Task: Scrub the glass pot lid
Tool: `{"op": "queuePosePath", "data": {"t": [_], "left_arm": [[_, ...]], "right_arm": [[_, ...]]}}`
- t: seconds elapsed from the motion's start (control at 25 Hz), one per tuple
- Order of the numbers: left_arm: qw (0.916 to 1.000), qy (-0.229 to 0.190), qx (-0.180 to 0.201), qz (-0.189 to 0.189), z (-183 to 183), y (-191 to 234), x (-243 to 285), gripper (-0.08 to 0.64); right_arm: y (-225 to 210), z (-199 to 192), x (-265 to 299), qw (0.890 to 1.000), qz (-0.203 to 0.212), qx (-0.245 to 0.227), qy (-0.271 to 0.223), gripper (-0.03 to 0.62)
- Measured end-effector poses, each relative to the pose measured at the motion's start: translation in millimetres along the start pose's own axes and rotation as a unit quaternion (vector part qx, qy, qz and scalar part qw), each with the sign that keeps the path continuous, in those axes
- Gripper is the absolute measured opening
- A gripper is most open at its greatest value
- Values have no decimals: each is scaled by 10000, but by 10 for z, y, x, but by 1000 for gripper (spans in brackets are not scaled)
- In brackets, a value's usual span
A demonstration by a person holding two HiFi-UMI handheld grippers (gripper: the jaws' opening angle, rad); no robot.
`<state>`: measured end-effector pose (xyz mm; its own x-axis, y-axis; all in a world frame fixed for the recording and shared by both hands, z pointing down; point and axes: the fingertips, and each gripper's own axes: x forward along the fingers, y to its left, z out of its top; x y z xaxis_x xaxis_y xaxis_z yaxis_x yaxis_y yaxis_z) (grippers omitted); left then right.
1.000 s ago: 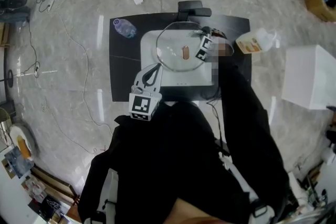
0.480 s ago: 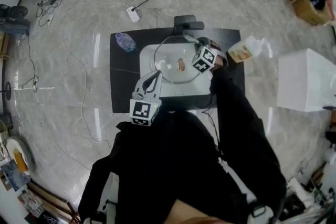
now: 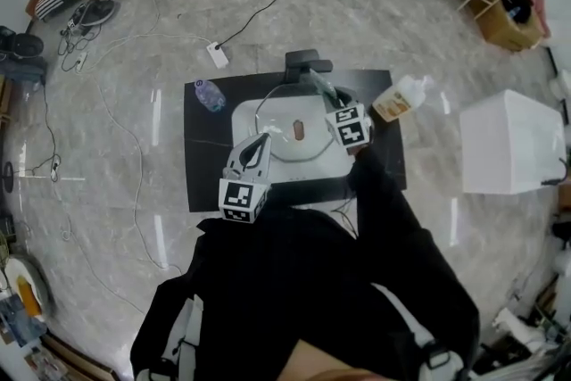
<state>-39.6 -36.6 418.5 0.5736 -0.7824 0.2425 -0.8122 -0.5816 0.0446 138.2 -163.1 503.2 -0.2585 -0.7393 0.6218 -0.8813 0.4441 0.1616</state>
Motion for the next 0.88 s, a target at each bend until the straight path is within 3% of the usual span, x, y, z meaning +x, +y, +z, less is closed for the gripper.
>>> {"op": "queuePosePath", "data": {"t": [0.16,0.32,0.56,0.88], "left_arm": [[10000,6,-31,40,62,33,15,3],[9999,15,-140,18,133,54,13,3],[9998,-34,-197,-49,264,53,73,3],[9998,-68,-49,-162,337,6,202,3]], "right_arm": [[-15,59,-241,9951,-46,831,-536,71],[23,150,-510,9846,-149,1363,-1087,71],[229,282,-859,9740,-224,1486,-1698,71],[377,376,-1220,9636,-308,1565,-2146,71]]}}
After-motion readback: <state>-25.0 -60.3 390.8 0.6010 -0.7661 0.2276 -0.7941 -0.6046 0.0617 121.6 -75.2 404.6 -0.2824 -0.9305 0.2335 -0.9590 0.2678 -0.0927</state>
